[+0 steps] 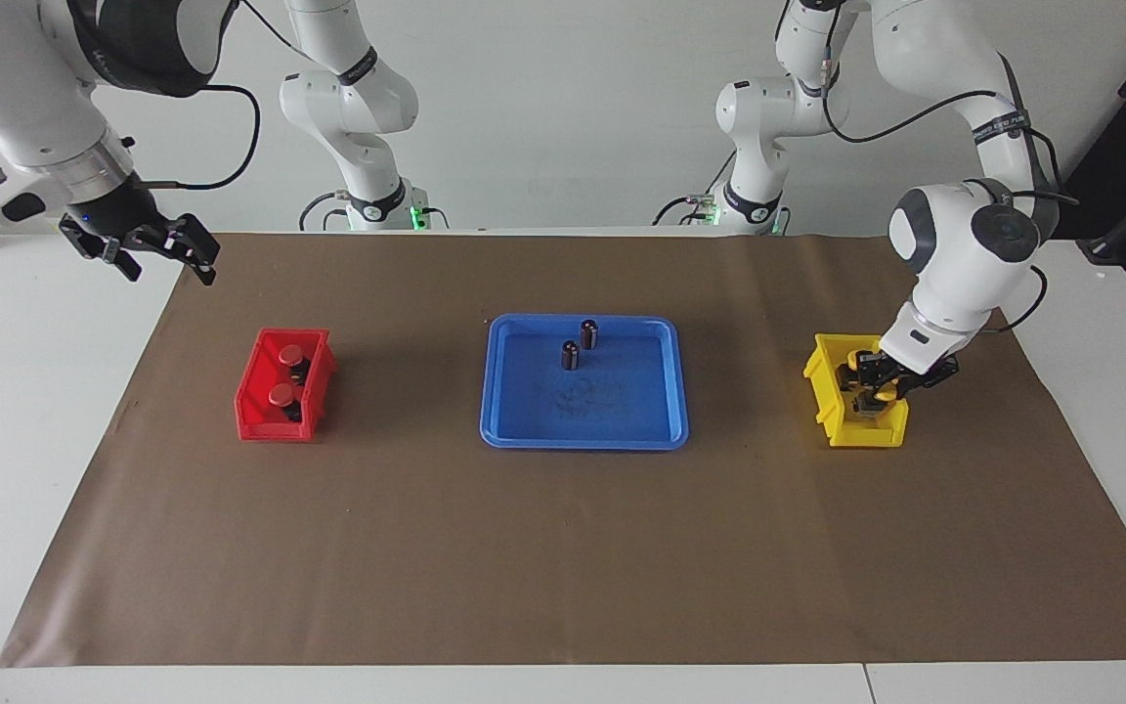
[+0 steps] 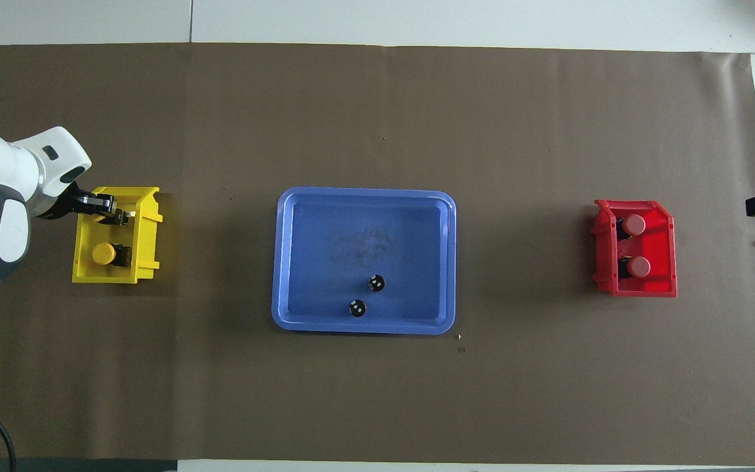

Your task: Sort red and yellow buttons by color

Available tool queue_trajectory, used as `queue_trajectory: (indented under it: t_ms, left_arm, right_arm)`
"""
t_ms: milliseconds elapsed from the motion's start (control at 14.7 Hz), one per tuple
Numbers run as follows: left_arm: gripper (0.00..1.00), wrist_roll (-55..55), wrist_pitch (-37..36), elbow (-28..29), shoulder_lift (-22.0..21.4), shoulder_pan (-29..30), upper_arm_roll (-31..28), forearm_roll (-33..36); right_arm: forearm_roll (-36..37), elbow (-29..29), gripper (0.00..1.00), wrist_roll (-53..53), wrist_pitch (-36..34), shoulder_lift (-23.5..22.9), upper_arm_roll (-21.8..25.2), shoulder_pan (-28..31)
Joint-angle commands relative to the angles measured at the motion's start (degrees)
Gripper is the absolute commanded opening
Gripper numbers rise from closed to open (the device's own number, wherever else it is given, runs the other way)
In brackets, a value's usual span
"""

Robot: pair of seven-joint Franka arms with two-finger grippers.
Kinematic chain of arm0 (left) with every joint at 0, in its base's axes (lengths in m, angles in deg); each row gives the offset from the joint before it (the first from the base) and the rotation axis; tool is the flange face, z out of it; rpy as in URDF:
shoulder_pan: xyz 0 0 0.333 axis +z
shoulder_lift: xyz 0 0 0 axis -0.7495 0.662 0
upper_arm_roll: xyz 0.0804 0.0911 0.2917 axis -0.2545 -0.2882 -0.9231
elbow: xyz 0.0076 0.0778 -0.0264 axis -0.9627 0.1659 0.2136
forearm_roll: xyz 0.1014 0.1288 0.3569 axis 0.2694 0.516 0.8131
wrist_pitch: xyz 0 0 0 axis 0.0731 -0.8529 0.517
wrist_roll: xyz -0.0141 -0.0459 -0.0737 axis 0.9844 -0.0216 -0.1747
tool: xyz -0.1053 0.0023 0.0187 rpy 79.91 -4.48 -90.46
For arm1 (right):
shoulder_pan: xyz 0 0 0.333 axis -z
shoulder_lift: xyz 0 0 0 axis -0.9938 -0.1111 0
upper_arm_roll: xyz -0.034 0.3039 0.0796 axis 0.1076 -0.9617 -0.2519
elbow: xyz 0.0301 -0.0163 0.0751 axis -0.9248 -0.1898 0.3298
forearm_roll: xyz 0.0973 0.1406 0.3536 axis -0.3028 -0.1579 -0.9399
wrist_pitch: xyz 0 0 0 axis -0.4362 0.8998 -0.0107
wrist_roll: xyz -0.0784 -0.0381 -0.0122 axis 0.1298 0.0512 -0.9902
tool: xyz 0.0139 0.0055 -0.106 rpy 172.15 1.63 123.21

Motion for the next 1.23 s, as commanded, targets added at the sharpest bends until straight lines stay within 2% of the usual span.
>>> queue_trajectory:
  t_ms: [0,205,341,682,750,886,1023,1159]
  left_arm:
    - [0.04,0.89,5.70,4.49,-1.22,0.42,0.23,0.74]
    - [0.43,0.98,6.25,4.06,-0.08,0.33,0.23,0.48]
    - [0.55,2.03,4.84,2.66,-0.08,-0.11,0.23,0.31]
    - [0.70,2.03,-7.72,-7.62,0.01,-0.38,0.23,0.22]
    - [0.76,2.03,-9.04,-8.77,-0.16,-0.38,0.32,0.22]
    - [1.00,1.68,-13.33,-11.66,-1.30,-0.38,0.58,0.31]
    - [1.00,1.51,-19.39,-16.13,-3.84,-0.29,0.85,0.22]
    - [1.00,1.85,-28.69,-23.24,-4.38,-0.46,1.02,-0.74]
  right_arm:
    - [0.03,-1.58,1.00,-0.55,0.05,1.42,0.16,0.00]
    - [0.03,-1.58,1.00,-1.61,-0.48,1.42,0.24,0.00]
    - [0.03,-2.02,1.00,-1.26,0.05,1.08,0.16,-0.08]
    - [-0.06,-2.37,1.00,-1.08,-0.39,1.07,0.07,-0.34]
    - [-0.06,-2.37,1.00,-1.09,-0.39,1.16,-0.02,-0.70]
    - [-0.06,-2.37,1.00,-1.09,-0.39,1.07,-0.37,-2.10]
    - [-0.06,-2.37,1.00,-1.09,-0.39,1.07,-0.37,-3.42]
    - [-0.06,-2.37,1.00,-1.09,-0.39,1.07,-0.37,-4.91]
